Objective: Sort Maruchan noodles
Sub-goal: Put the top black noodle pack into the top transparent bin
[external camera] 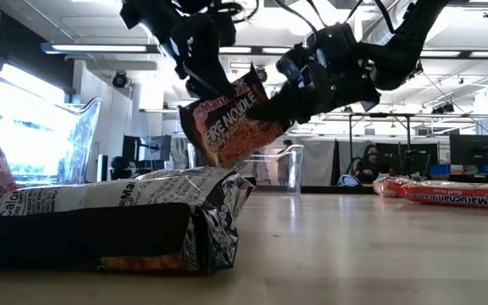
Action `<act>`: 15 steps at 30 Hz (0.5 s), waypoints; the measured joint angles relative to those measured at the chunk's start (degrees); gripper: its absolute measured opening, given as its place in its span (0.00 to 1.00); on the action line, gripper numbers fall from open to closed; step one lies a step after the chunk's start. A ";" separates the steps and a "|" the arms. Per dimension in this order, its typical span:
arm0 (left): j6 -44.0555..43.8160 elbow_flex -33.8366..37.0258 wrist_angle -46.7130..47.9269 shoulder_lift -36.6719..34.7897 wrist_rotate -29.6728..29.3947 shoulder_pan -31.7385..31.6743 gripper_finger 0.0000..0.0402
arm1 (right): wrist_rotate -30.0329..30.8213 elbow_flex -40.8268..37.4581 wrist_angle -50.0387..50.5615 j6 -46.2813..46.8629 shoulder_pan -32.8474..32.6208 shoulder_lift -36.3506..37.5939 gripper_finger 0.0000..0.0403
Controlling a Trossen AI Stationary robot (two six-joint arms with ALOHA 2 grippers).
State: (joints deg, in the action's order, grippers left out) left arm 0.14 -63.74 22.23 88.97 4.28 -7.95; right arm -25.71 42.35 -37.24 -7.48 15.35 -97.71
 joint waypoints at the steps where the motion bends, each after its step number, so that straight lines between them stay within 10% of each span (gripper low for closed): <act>1: 0.00 -0.26 0.25 0.41 0.08 -0.06 0.65 | -0.08 0.00 -0.37 0.00 0.00 0.00 0.24; 15: -2.25 -0.70 3.40 -0.21 4.49 -3.45 0.26 | -0.82 -0.04 -3.30 2.66 0.04 0.26 0.25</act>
State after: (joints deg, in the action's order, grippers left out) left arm -2.10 -64.45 25.63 88.75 8.77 -11.39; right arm -26.53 42.31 -40.54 -4.82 15.40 -97.46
